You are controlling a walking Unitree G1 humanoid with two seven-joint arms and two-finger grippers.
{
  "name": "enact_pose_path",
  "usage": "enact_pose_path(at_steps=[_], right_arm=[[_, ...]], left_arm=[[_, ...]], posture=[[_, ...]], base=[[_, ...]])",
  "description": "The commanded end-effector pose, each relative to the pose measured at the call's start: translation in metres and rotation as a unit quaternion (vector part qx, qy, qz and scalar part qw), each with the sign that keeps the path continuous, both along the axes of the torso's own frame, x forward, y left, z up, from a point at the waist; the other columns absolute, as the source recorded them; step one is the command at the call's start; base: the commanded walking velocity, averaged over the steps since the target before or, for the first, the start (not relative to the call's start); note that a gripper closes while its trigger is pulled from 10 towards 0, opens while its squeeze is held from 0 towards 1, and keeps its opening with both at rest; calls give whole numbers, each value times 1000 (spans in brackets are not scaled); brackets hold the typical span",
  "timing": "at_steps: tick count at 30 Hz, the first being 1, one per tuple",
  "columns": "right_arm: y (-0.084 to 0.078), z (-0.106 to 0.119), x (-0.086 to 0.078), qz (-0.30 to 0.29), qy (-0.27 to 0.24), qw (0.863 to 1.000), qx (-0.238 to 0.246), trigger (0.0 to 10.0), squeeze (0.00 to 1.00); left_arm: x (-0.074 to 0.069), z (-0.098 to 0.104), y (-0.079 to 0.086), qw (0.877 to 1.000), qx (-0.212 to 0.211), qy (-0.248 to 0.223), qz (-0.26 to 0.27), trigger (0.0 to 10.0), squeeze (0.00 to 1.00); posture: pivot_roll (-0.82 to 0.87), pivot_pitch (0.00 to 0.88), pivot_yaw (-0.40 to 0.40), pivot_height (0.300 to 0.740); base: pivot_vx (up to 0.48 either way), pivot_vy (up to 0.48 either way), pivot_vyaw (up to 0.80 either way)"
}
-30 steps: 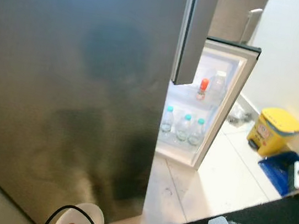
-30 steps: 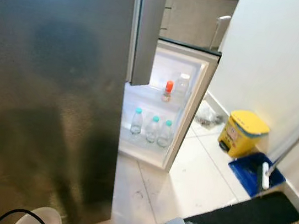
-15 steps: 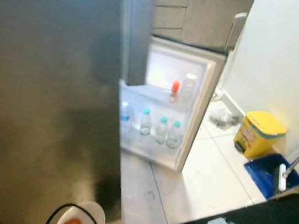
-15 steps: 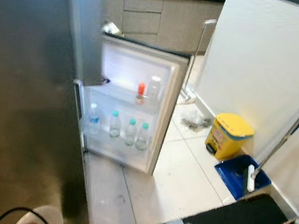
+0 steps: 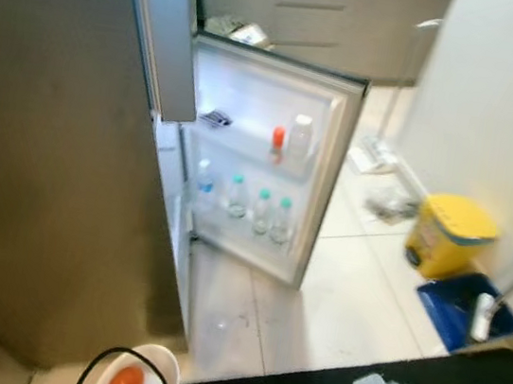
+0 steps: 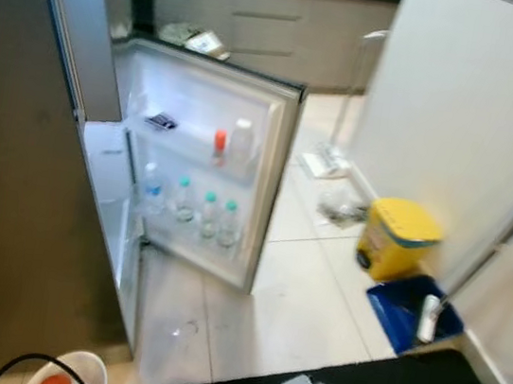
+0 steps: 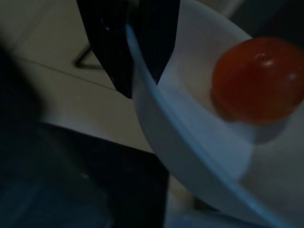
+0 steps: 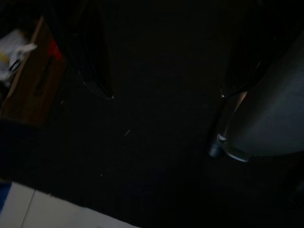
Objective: Restocking fridge
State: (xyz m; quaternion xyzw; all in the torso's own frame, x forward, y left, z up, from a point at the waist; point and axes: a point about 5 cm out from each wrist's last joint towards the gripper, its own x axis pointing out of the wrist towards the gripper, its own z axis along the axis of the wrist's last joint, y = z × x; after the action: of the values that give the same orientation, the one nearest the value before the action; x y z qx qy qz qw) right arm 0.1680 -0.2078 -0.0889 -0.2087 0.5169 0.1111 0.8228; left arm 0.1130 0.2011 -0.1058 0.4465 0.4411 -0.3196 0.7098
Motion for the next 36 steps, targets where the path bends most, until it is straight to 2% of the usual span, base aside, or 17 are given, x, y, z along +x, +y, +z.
enact_pose_path(at_steps=[1, 22, 36], right_arm=[[0, 1, 2, 1, -3, 1000, 2, 10000, 0], [-5, 1, -1, 17, 5, 1000, -5, 10000, 0], [-10, 1, -3, 30, 10, 999, -13, 10000, 0]], left_arm=[[9, 3, -3, 1000, -7, -15, 5, 10000, 0], [13, 3, -5, 1000, -10, -16, 9, 10000, 0], [13, 2, -6, 1000, -9, -6, 21, 10000, 0]], posture=[[-6, 0, -23, 740], [-15, 0, -26, 740], [-27, 0, -21, 740]], base=[[0, -431, 800], [0, -395, 800], [0, 0, 800]])
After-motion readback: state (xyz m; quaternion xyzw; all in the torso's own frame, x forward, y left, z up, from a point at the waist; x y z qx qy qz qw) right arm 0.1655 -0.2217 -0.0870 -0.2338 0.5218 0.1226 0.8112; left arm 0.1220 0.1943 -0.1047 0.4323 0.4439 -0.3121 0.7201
